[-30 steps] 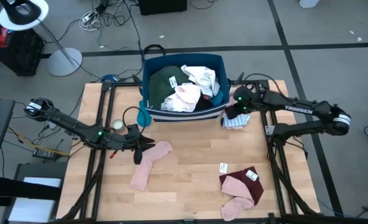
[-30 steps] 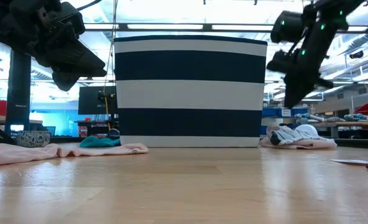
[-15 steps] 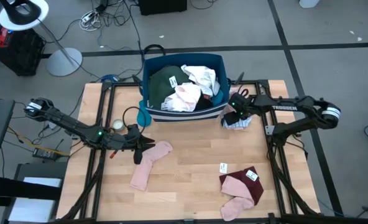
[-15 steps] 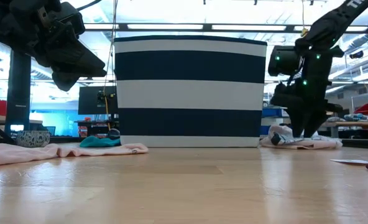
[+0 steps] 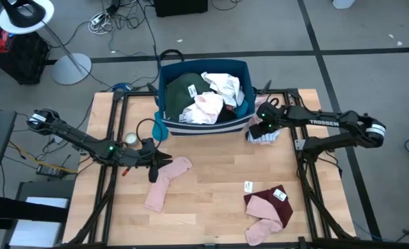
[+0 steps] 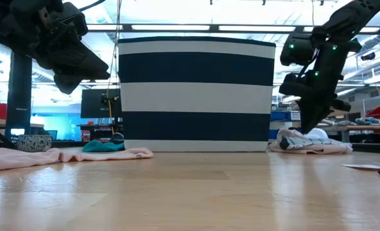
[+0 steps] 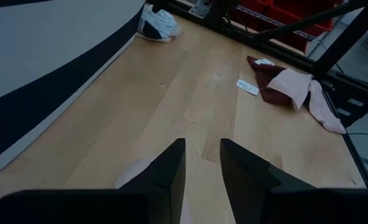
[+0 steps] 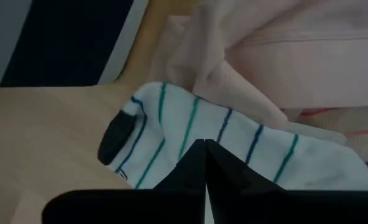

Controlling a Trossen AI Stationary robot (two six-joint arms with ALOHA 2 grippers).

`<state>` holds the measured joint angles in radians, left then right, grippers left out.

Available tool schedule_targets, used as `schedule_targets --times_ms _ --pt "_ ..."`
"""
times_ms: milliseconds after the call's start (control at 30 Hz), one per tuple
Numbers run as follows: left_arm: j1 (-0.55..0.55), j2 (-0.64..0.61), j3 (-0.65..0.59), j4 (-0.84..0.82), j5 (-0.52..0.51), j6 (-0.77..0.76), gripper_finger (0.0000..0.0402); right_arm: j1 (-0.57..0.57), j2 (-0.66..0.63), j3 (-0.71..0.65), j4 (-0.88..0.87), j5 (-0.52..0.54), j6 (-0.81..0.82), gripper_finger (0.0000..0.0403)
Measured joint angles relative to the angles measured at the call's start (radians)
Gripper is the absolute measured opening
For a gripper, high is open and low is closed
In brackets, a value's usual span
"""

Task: Sort clothes
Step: Put the white sock into the blue laundry bin

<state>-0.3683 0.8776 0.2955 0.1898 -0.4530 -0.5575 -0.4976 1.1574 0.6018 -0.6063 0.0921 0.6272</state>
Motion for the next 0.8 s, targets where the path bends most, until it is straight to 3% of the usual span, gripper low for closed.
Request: schedule_targets --times_ms 400,633,800 --pt "0.0 0.0 0.0 0.0 0.0 0.0 0.0106 0.0 -0.058 0.0 -0.25 0.133 0.319 0.0007" --pt "0.0 0.0 0.0 0.001 0.0 -0.002 0.0106 -0.002 -0.037 0.0 -0.249 0.23 0.324 0.002" --pt "0.0 0.0 0.0 0.001 0.0 -0.003 0.0106 -0.003 -0.008 0.0 -0.253 0.281 0.353 0.0054"
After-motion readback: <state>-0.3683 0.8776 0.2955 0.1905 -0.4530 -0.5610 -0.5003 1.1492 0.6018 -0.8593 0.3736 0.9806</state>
